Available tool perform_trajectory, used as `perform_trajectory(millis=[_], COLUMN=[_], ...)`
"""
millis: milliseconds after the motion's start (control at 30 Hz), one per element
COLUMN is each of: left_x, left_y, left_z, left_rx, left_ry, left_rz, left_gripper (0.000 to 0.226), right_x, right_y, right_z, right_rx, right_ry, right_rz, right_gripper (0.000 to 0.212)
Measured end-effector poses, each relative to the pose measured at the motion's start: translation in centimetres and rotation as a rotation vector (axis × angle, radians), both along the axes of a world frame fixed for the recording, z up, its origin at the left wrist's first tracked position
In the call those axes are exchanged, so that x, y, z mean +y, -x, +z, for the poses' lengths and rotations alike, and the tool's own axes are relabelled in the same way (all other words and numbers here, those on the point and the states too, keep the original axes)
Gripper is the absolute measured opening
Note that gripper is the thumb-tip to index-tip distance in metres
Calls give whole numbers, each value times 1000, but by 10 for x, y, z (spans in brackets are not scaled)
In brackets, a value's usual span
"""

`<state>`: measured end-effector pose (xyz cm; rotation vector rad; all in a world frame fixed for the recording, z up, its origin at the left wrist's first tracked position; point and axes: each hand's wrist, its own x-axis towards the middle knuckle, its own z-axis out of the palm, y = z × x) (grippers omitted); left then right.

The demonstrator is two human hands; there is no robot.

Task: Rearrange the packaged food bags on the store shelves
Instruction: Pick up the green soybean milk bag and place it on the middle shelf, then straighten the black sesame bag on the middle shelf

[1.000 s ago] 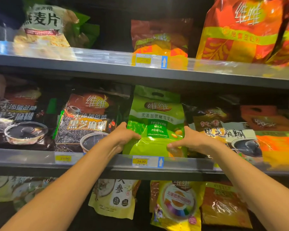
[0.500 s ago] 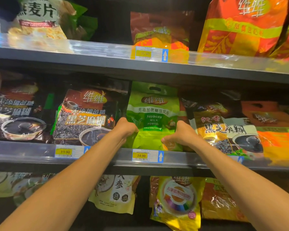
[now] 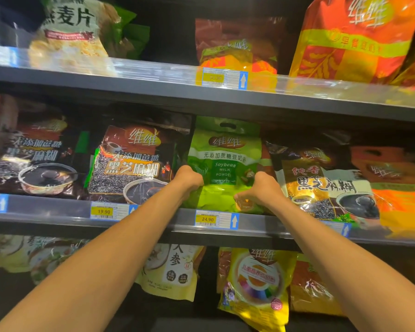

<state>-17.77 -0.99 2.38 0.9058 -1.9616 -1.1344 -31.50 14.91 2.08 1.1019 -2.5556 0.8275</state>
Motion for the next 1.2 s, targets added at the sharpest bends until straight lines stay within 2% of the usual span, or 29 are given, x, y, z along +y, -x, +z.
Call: perform_trajectory(millis=[100, 233, 367, 467, 633, 833, 1000, 1200], left_x=[3, 6, 15, 27, 45, 55, 53, 40], left_y=[-1, -1, -3, -5, -22, -60, -92, -131], left_z=[-1, 0, 4, 7, 0, -31, -47, -54], left_rx=[-17, -57, -71, -141, -238, -145, -150, -166], left_ry=[48, 114, 181, 320, 625, 982, 1000, 931], left_rz=[20, 45, 63, 56, 11, 108, 215, 292], left_gripper=[21, 36, 41, 50, 70, 68, 67, 66], right_x=[2, 6, 8, 11, 25, 46, 50, 42], right_y=[-3, -7, -7, -7, -5, -11, -23, -51], right_z=[-1, -1, -4, -4, -8, -23, -30, -37], right_rx=[8, 41, 49, 66, 194, 278, 360, 310], right_ry=[-2, -15, -6, 21, 54, 124, 171, 190], right_rz=[-11, -1, -5, -1, 49, 213, 295, 379], right_gripper=[66, 73, 86, 86, 74, 76, 71, 68])
